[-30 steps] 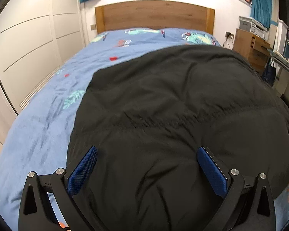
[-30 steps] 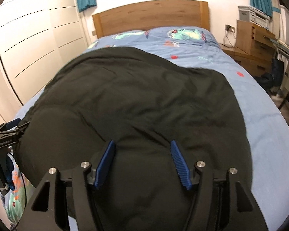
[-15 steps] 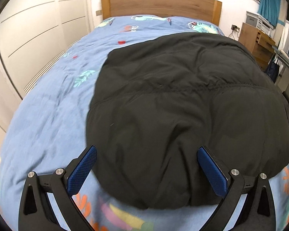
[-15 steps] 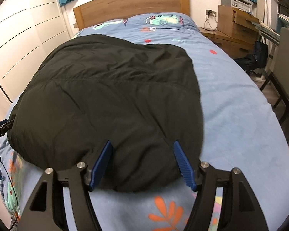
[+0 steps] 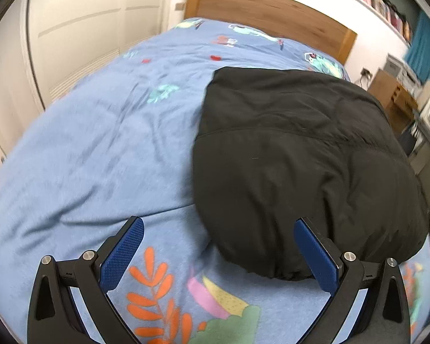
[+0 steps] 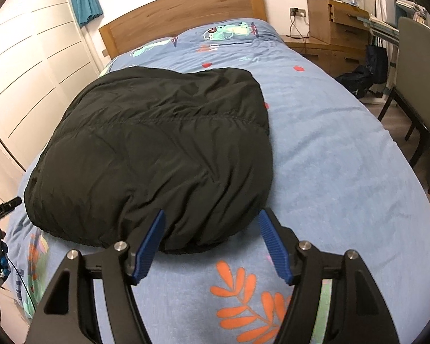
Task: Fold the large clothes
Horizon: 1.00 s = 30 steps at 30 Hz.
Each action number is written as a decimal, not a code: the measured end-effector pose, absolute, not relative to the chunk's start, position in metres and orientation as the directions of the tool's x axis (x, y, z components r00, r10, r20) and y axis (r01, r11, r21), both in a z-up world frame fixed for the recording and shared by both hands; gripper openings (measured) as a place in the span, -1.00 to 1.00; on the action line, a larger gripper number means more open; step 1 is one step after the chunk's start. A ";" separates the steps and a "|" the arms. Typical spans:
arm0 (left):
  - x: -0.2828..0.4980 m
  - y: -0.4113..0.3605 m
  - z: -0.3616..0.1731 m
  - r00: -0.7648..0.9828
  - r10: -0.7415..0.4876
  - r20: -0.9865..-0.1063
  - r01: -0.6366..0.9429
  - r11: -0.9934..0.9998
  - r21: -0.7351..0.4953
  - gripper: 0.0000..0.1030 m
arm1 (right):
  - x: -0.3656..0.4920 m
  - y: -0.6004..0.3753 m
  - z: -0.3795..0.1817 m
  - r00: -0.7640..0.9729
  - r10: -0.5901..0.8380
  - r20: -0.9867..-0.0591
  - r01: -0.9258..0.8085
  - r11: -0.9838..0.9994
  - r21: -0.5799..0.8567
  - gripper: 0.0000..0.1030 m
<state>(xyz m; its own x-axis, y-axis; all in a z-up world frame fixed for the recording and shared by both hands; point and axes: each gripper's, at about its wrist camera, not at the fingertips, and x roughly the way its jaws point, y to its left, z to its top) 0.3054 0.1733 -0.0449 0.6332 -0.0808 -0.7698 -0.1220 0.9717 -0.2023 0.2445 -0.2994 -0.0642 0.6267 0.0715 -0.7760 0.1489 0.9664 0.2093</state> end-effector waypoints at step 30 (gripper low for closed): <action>0.422 0.202 -0.144 0.401 -0.765 -0.503 0.009 0.553 -0.833 0.98 | 0.346 -0.379 -0.190 0.458 0.618 -0.639 0.252 0.599 0.760 0.80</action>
